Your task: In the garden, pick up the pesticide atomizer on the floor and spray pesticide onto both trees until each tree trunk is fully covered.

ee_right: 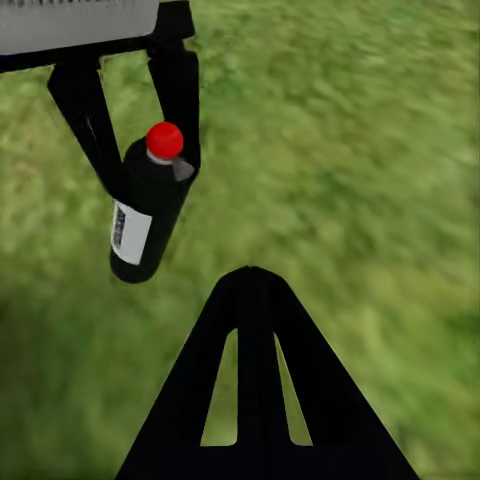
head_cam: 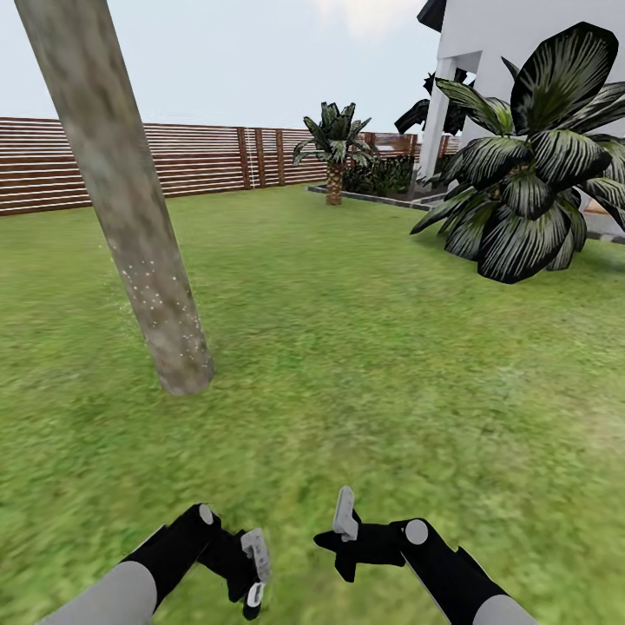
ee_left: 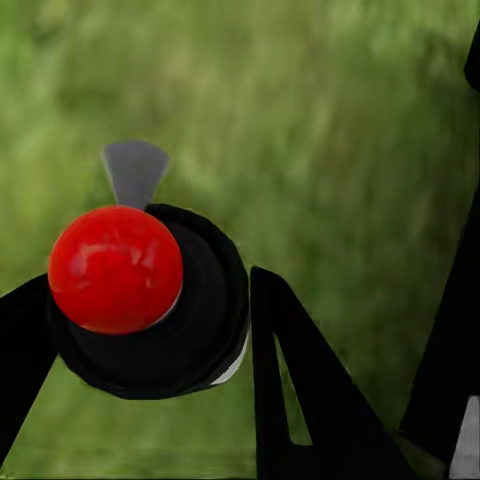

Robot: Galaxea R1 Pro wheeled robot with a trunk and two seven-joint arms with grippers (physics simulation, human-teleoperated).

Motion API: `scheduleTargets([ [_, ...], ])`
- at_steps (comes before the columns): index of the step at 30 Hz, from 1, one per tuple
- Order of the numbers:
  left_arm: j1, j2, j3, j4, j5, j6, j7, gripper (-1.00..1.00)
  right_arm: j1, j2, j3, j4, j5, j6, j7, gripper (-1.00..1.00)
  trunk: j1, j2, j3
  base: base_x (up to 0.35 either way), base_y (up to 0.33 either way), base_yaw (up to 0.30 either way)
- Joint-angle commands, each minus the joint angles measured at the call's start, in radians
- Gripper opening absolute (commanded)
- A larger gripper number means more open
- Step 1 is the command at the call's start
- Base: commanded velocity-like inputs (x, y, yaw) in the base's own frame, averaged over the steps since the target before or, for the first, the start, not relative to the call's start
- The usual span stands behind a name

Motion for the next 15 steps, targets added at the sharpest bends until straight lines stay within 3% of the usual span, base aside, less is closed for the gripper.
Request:
scheduleTargets([
  [1, 0.000, 0.022, 0.002, 0.000, 0.006, 0.000, 0.001, -1.00, 0.000, 0.000, 0.000, 0.001, 0.000, 0.000, 0.000, -1.00, 0.000, 0.000, 0.000, 0.000, 0.000, 0.000],
  [2, 0.000, 0.051, 0.002, 0.000, 0.006, 0.001, 0.005, -1.00, 0.000, -0.001, 0.000, 0.001, 0.000, -0.001, 0.000, 1.00, 0.000, 0.000, 0.000, 0.000, 0.000, 0.000],
  [5, 0.000, 0.083, 0.007, -0.001, 0.012, 0.003, 0.037, -1.00, 0.000, -0.001, -0.001, 0.005, 0.000, -0.002, -0.002, 1.00, 0.000, 0.000, 0.000, 0.000, 0.000, 0.000],
  [7, 0.000, 0.085, 0.045, 0.001, 0.041, 0.005, 0.152, -1.00, 0.000, -0.002, -0.004, 0.026, 0.000, -0.004, -0.034, 1.00, 0.000, 0.000, 0.000, 0.000, 0.000, 0.000],
  [9, 0.001, 0.082, 0.097, 0.030, 0.110, 0.005, 0.285, -1.00, 0.002, -0.003, -0.006, 0.087, -0.005, -0.007, -0.150, 1.00, 0.000, 0.000, 0.000, 0.000, 0.000, 0.000],
  [11, 0.003, 0.081, 0.125, 0.104, 0.241, -0.011, 0.431, -1.00, 0.004, -0.002, -0.007, 0.214, -0.026, -0.033, -0.355, 1.00, 0.000, 0.000, 0.000, 0.000, 0.000, 0.000],
  [12, 0.009, 0.080, 0.130, 0.158, 0.330, -0.090, 0.516, -1.00, 0.005, -0.002, -0.021, 0.286, -0.103, -0.094, -0.478, 1.00, 0.000, 0.000, 0.000, 0.000, 0.000, 0.000],
  [13, 0.021, 0.079, 0.132, 0.199, 0.393, -0.174, 0.581, -1.00, 0.006, -0.003, -0.036, 0.334, -0.192, -0.155, -0.560, 1.00, 0.000, 0.000, 0.000, 0.000, 0.000, 0.000],
  [14, 0.035, 0.078, 0.133, 0.228, 0.458, -0.257, 0.655, -1.00, 0.008, -0.005, -0.046, 0.382, -0.280, -0.214, -0.625, 1.00, 0.000, 0.000, 0.000, 0.000, 0.000, 0.000],
  [15, 0.059, 0.077, 0.134, 0.248, 0.546, -0.343, 0.755, -1.00, 0.011, -0.010, -0.052, 0.451, -0.365, -0.289, -0.682, 1.00, 0.000, 0.000, 0.000, 0.000, 0.000, 0.000],
])
